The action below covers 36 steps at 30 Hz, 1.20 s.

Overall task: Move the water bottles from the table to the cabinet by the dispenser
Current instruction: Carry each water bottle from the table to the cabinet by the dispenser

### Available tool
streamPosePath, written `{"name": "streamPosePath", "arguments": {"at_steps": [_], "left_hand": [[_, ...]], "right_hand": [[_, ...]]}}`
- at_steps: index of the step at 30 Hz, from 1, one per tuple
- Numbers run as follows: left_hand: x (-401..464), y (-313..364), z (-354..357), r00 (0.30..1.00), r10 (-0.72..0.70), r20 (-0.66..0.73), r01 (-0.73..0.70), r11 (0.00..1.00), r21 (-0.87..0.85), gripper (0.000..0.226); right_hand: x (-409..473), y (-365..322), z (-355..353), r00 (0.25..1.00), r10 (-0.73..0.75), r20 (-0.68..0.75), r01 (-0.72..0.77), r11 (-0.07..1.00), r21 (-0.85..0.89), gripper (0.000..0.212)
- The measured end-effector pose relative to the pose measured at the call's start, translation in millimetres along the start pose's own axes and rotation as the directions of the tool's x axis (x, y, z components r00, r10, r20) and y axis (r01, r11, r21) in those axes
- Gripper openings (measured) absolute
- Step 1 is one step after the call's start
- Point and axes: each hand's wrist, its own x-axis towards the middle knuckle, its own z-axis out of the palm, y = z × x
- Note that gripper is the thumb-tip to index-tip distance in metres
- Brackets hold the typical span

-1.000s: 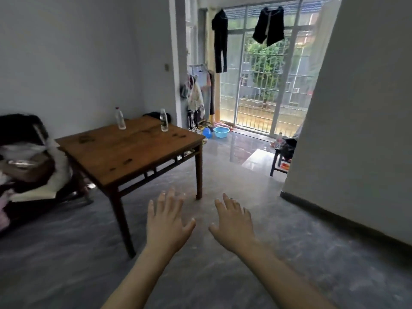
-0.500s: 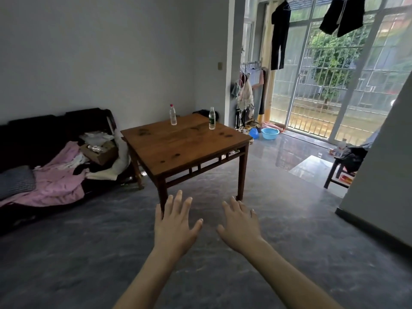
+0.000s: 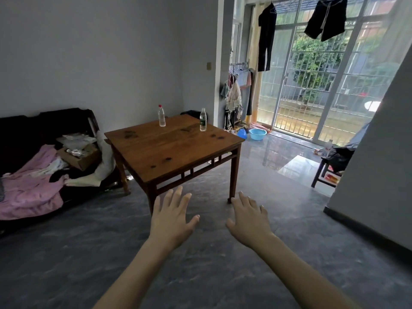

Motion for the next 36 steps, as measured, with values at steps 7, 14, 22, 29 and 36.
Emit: {"name": "streamPosePath", "arguments": {"at_steps": [7,14,22,29,36], "left_hand": [[76.4,27.7,13.3,0.995,0.068,0.074,-0.066,0.997,-0.036,0.071],[207.5,73.0,32.3,0.991,0.135,0.023,-0.134,0.991,-0.023,0.07],[367.2,138.4,42.4,0.993,0.12,0.017,-0.119,0.992,-0.04,0.067],[469.7,140.4,62.8,0.998,0.024,0.064,-0.022,0.999,-0.031,0.07],[585.2,111.4,94.0,0.998,-0.015,0.059,0.018,0.999,-0.049,0.07]], "right_hand": [[49.9,39.0,3.6,0.996,0.09,0.015,-0.09,0.996,0.025,0.067],[152.5,111.0,-11.8,0.987,0.158,-0.02,-0.157,0.986,0.054,0.065],[295.0,181.4,-31.3,0.992,0.128,0.011,-0.128,0.991,0.039,0.067],[416.4,197.7,-40.8,0.998,0.05,0.034,-0.05,0.999,0.0,0.069],[553.3,198.7,-28.0,0.999,-0.005,0.039,0.005,1.0,-0.002,0.07]]}}
